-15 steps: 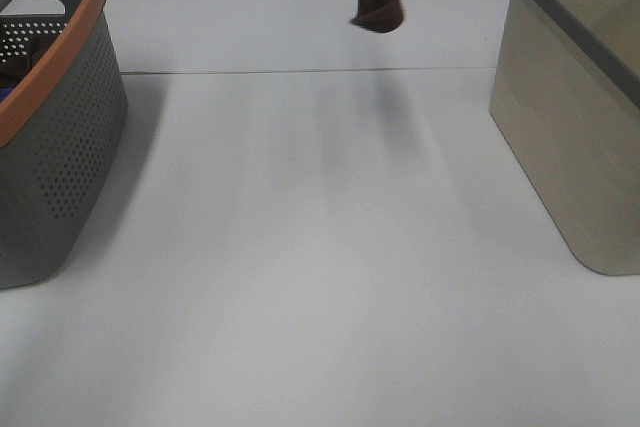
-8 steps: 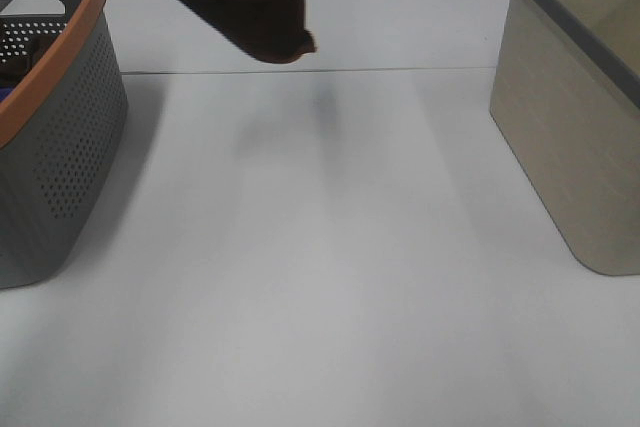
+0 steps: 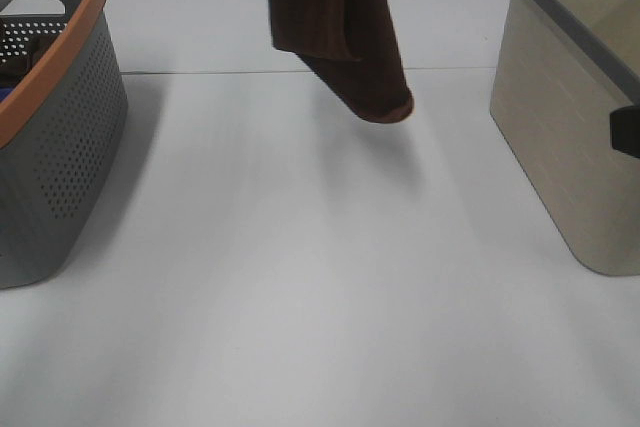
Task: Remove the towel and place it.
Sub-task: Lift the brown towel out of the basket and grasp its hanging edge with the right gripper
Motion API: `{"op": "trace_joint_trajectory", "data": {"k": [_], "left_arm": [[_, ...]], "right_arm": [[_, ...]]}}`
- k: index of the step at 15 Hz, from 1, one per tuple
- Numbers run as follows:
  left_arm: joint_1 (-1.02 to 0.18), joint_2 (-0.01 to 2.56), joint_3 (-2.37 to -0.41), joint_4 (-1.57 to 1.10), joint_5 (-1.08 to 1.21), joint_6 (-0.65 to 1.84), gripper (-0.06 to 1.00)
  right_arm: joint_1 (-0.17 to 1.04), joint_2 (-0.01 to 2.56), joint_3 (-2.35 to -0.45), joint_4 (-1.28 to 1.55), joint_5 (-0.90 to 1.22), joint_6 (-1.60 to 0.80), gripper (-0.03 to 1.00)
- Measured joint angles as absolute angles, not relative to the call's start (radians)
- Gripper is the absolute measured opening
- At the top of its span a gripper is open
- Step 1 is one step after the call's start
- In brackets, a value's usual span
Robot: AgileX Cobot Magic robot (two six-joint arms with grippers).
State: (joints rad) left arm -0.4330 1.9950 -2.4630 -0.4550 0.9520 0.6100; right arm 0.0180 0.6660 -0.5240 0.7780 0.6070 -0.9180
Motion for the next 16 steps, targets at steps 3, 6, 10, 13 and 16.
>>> {"op": "trace_joint_trajectory", "data": {"k": [3, 6, 10, 13, 16], "left_arm": [[-0.433, 2.018, -2.464, -0.526, 1.085, 0.809, 0.0], [-0.433, 2.034, -2.464, -0.589, 1.202, 1.011, 0.0], [-0.433, 2.036, -2.464, -0.596, 1.213, 1.21, 0.0], [-0.433, 2.036, -2.464, -0.644, 1.216, 1.251, 0.0], [-0.433, 2.036, -2.464, -0.69, 1.217, 1.255, 0.0]], "right_arm": [[0.018, 0.82, -0.577, 0.994, 0.59, -1.18, 0.6], [0.018, 0.973, -0.667, 1.131, 0.586, -1.367, 0.6], [0.076, 1.183, -0.788, 1.18, 0.616, -1.598, 0.6], [0.23, 1.311, -0.864, 1.181, 0.52, -1.706, 0.6], [0.32, 1.412, -0.932, 1.182, 0.399, -1.71, 0.6]]}}
